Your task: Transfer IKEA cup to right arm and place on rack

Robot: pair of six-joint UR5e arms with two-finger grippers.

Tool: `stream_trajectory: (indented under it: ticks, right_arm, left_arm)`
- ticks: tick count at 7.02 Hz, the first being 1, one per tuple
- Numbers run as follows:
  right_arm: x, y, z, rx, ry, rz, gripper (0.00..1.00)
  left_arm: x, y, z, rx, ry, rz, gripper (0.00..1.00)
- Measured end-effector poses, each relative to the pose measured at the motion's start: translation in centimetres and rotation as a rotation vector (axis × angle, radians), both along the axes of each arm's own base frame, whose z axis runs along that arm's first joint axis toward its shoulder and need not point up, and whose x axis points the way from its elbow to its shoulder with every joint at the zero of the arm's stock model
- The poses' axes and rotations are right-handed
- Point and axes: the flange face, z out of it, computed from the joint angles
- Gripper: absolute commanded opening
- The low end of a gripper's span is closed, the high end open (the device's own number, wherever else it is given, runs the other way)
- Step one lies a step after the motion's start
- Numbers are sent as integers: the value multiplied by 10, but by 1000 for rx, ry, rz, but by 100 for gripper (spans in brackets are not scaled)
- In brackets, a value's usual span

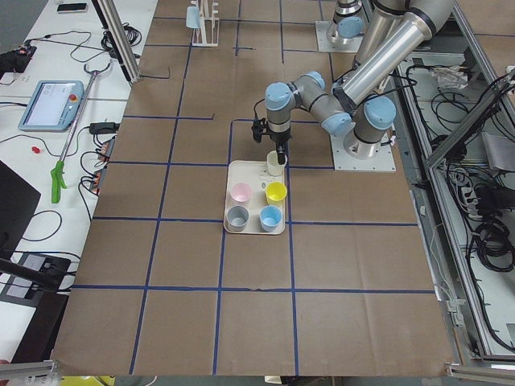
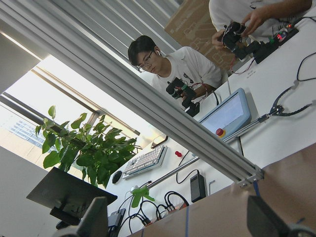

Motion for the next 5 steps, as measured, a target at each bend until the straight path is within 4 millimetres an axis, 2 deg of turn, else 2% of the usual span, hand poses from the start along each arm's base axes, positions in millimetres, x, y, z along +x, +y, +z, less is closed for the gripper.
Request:
stream_trajectory:
  ticks: [1, 3, 5]
  right_arm:
    - [10, 2, -2, 88, -110, 2, 100]
    - [22, 4, -4, 230, -314, -31, 100]
    - [38, 9, -4, 281, -381, -22, 100]
  left_arm:
    - [1, -1, 0, 1, -3, -3, 1]
    - [2, -2, -2, 7, -3, -9, 0]
    - [7, -10, 8, -11, -14, -13, 0]
